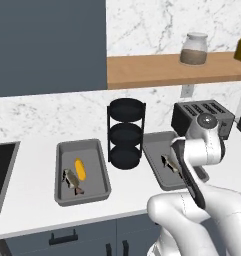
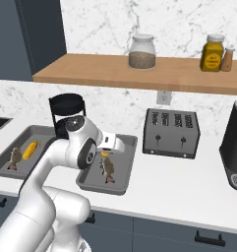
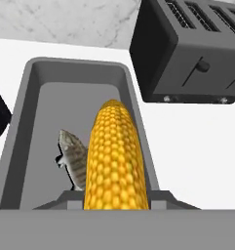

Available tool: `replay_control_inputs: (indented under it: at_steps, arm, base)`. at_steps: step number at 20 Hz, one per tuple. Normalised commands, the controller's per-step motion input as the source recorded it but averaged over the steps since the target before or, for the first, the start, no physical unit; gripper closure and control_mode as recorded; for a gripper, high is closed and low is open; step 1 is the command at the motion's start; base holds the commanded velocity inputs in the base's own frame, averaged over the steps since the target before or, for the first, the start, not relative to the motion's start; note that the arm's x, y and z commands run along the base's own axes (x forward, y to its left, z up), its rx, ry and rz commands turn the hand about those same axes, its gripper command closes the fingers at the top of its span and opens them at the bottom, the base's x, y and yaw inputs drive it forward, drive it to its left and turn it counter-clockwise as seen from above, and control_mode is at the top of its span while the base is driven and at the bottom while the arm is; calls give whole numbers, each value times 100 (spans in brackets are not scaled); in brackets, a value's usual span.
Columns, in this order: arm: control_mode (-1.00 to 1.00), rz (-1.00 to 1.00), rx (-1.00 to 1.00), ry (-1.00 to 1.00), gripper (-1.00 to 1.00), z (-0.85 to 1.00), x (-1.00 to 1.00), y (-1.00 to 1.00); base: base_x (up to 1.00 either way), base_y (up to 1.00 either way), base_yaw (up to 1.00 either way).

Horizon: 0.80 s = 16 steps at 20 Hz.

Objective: Place one corn and one fish in each tupperware on the nearby counter, to pack two identical lunches.

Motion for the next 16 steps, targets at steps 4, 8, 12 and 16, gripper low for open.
replay_control_inputs:
  at_steps: [4,8,12,16]
  arm:
    - [-100,1,2,5,100,-28,25,-27]
    - [-100,6,7,3,100,-34,19,-14]
    - [-100,7,7,0,100,-37,14,-1]
    - [-100,3,0,0,100,-33,7,0]
  base:
    - [0,0,0]
    - [0,0,0]
    - [0,0,0]
    - [0,0,0]
